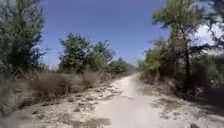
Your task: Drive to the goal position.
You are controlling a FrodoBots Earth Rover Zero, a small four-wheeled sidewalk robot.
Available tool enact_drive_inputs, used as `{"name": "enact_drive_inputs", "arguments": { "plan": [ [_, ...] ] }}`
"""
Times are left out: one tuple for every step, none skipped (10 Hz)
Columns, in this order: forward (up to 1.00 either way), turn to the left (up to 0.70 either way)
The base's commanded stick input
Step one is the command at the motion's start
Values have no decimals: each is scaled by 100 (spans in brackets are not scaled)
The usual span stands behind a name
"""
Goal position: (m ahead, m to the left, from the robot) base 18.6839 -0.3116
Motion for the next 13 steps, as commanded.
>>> {"name": "enact_drive_inputs", "arguments": {
  "plan": [
    [45, 2],
    [45, 2],
    [45, 2],
    [45, 2],
    [45, 2],
    [45, 2],
    [45, 2],
    [45, 2],
    [45, 2],
    [45, 2],
    [45, 2],
    [45, 2],
    [45, 2]
  ]
}}
